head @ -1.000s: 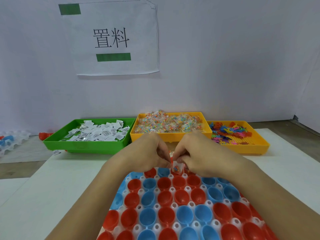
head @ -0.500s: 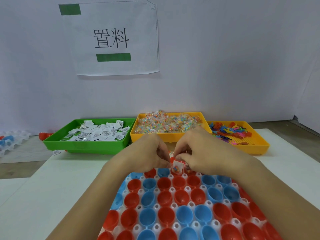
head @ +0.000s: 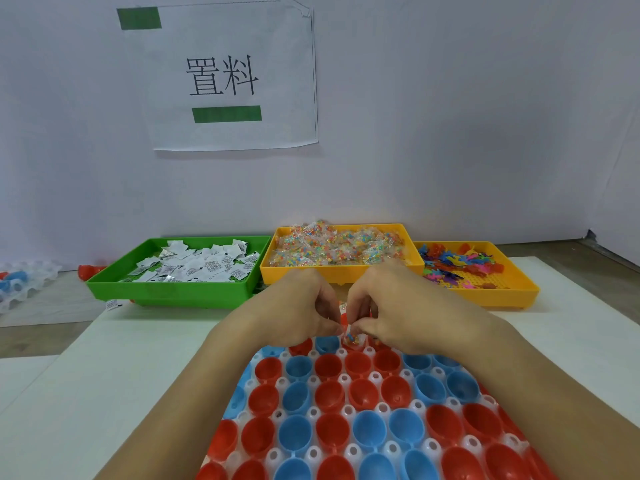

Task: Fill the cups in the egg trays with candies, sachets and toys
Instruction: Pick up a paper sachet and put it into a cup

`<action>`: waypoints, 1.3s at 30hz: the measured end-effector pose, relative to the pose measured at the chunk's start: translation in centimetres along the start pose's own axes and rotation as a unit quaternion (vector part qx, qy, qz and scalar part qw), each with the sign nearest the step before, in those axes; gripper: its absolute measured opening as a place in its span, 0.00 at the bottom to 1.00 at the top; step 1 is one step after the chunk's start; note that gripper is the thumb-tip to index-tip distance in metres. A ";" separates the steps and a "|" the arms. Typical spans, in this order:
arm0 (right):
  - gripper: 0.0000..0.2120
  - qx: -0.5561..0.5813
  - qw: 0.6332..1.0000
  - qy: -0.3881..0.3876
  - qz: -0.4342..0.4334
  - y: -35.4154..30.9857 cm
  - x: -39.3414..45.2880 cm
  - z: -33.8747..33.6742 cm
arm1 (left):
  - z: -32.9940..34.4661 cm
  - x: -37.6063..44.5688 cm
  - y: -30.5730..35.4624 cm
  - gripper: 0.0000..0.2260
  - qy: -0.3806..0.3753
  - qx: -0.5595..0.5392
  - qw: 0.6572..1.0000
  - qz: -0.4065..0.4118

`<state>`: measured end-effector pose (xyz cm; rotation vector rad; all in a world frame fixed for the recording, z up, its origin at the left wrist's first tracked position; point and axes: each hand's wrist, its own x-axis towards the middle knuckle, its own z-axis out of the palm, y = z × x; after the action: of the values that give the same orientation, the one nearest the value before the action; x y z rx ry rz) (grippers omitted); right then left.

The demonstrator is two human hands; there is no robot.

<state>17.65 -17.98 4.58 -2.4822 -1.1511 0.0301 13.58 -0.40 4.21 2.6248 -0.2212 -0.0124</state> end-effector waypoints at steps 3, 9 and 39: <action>0.02 -0.009 1.000 0.007 0.001 0.1 -0.1 0.0 | 0.1 0.1 -0.1 0.02 0.004 0.009 1.000 0.002; 0.05 -0.036 0.999 0.003 0.002 0.3 -0.1 -0.1 | 0.2 0.2 -0.2 0.03 0.007 0.024 1.000 0.008; 0.10 -0.087 0.996 -0.005 -0.021 -0.7 -0.5 -0.6 | 0.7 0.3 0.5 0.07 -0.015 0.018 1.000 0.006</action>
<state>16.89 -18.14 5.27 -2.6095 -1.2588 -0.0723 13.72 -1.27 3.83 2.6606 -0.2498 -0.0455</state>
